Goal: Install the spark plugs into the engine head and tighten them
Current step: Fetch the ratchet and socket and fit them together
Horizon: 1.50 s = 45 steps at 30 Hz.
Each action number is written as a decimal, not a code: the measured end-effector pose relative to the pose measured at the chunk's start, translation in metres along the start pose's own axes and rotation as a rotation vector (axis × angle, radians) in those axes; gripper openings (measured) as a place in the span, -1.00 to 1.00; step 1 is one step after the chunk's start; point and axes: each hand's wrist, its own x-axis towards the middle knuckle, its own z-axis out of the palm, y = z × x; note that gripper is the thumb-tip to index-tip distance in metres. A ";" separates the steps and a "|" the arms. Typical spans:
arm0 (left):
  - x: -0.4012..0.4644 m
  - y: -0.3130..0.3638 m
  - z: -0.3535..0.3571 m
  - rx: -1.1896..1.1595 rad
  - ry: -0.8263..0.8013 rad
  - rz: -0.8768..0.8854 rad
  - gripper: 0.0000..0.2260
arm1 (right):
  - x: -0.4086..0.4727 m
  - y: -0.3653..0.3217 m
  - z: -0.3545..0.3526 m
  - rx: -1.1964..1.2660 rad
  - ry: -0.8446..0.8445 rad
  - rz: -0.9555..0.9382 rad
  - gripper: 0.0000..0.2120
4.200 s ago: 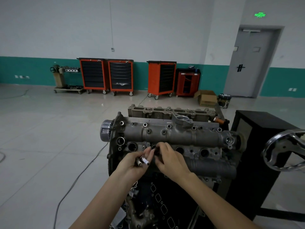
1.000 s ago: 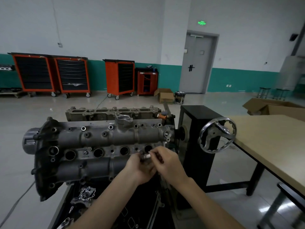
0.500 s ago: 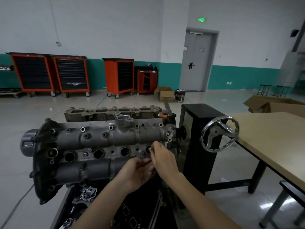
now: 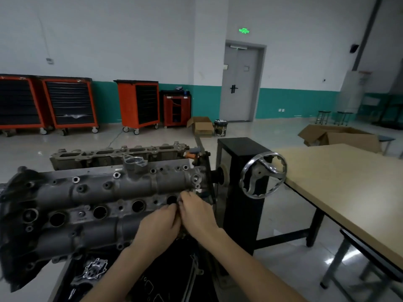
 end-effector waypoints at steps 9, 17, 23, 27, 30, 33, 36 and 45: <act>0.038 0.180 0.027 -0.014 -0.030 0.734 -0.79 | -0.107 0.120 -0.149 0.003 0.140 0.254 -0.84; 0.017 0.393 0.097 -0.363 -0.416 0.821 -0.76 | -0.250 0.231 -0.277 -0.287 0.309 0.938 -0.79; 0.000 0.483 0.146 -0.301 -0.570 0.717 -0.51 | -0.313 0.274 -0.301 -0.239 0.346 1.209 -0.88; -0.007 0.505 0.170 -0.194 -0.585 0.714 -0.52 | -0.324 0.293 -0.297 -0.258 0.342 1.229 -0.86; -0.005 0.513 0.178 -0.175 -0.605 0.747 -0.61 | -0.325 0.308 -0.294 -0.309 0.222 1.219 -0.79; -0.001 0.521 0.176 -0.106 -0.627 0.786 -0.68 | -0.317 0.317 -0.295 -0.304 0.137 1.257 -0.77; 0.002 0.522 0.175 0.012 -0.609 0.754 -0.74 | -0.308 0.322 -0.293 -0.270 0.052 1.256 -0.82; 0.021 0.490 0.164 -0.378 -0.690 0.709 -0.80 | -0.310 0.297 -0.287 -0.035 0.477 1.229 -0.68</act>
